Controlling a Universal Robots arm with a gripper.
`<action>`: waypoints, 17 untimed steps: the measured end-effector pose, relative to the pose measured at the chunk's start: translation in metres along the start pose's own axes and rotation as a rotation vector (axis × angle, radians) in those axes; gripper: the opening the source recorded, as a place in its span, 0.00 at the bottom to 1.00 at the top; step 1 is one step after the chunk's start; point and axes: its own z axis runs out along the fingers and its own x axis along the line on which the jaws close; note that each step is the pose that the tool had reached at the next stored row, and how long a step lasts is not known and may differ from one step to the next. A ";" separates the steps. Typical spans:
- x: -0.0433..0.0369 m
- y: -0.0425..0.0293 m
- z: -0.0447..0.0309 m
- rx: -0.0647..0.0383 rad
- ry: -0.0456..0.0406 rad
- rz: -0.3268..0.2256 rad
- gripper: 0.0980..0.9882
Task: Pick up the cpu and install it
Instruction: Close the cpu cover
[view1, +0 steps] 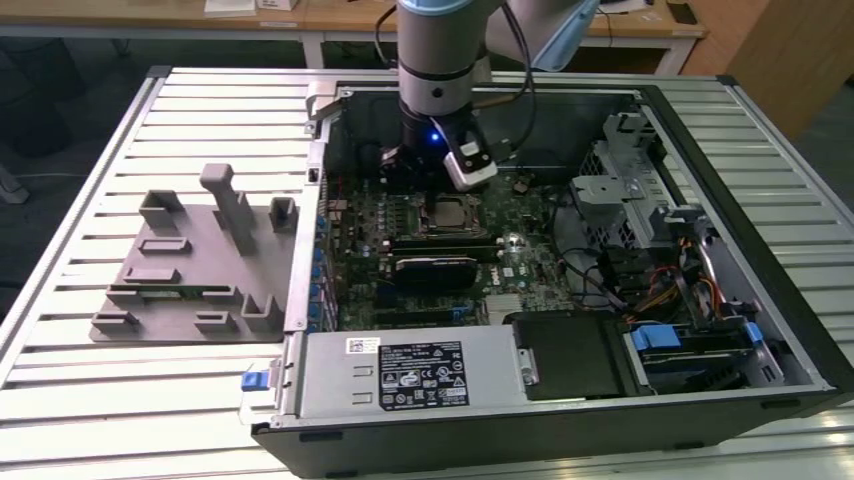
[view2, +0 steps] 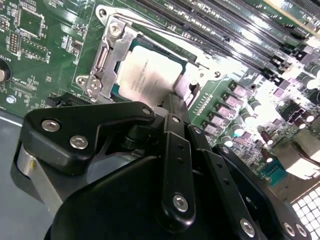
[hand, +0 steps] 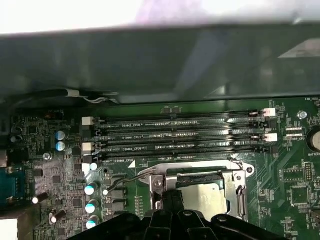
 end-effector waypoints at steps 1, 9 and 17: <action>0.0005 -0.0001 0.0002 0.000 -0.0001 0.000 0.01; 0.0040 -0.0005 0.0023 0.000 0.0001 0.000 0.01; 0.0074 -0.0007 0.0024 0.000 0.0000 0.000 0.01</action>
